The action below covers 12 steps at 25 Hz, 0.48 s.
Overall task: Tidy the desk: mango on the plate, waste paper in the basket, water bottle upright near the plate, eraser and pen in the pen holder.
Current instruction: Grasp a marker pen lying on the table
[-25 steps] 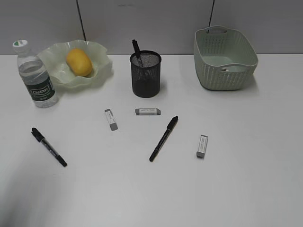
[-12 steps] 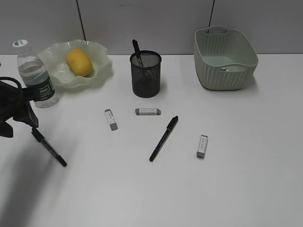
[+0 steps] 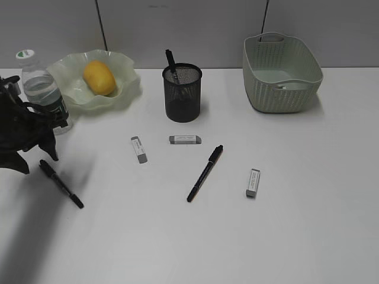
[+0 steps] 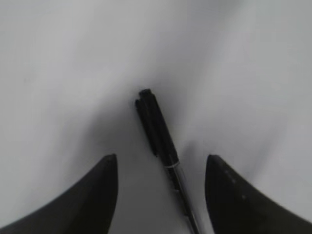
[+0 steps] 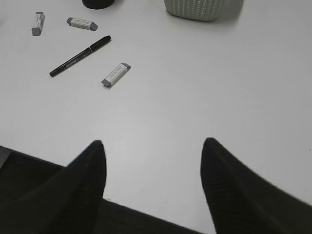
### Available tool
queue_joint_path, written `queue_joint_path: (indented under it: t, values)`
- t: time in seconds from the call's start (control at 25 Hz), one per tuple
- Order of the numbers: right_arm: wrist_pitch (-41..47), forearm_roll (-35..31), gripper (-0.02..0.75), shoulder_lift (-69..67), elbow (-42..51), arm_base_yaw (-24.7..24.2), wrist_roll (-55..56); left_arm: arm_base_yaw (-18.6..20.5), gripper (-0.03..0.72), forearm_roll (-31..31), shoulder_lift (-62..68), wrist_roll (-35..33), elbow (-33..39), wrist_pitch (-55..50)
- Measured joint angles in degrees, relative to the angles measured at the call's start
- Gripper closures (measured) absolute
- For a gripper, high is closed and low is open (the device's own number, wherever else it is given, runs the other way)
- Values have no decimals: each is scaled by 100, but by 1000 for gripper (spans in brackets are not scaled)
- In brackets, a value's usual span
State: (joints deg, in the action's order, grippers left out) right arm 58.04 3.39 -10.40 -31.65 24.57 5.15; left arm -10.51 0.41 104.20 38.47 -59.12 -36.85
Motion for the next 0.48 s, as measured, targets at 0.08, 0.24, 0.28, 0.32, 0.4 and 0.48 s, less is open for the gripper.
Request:
queue_joint_path:
  t: [0.08,0.24,0.28,0.32,0.4,0.48]
  values:
    - [0,0,251,0,0,0,0,0,253,105,128,102,-77,-101]
    - [0,0,252,0,0,0,0,0,253,223,281,400,-131,-88]
    - [0,0,252,0,0,0,0,0,253,233,309,455,-137,-54]
    - [0,0,252,0,0,0,0,0,253,246,345,504,-141,-31]
    - [0,0,252,0,0,0,0,0,253,253,419,559,-143,40]
    - [-5,0,253,0,0,0,0,0,253,267,494,595,-148,115]
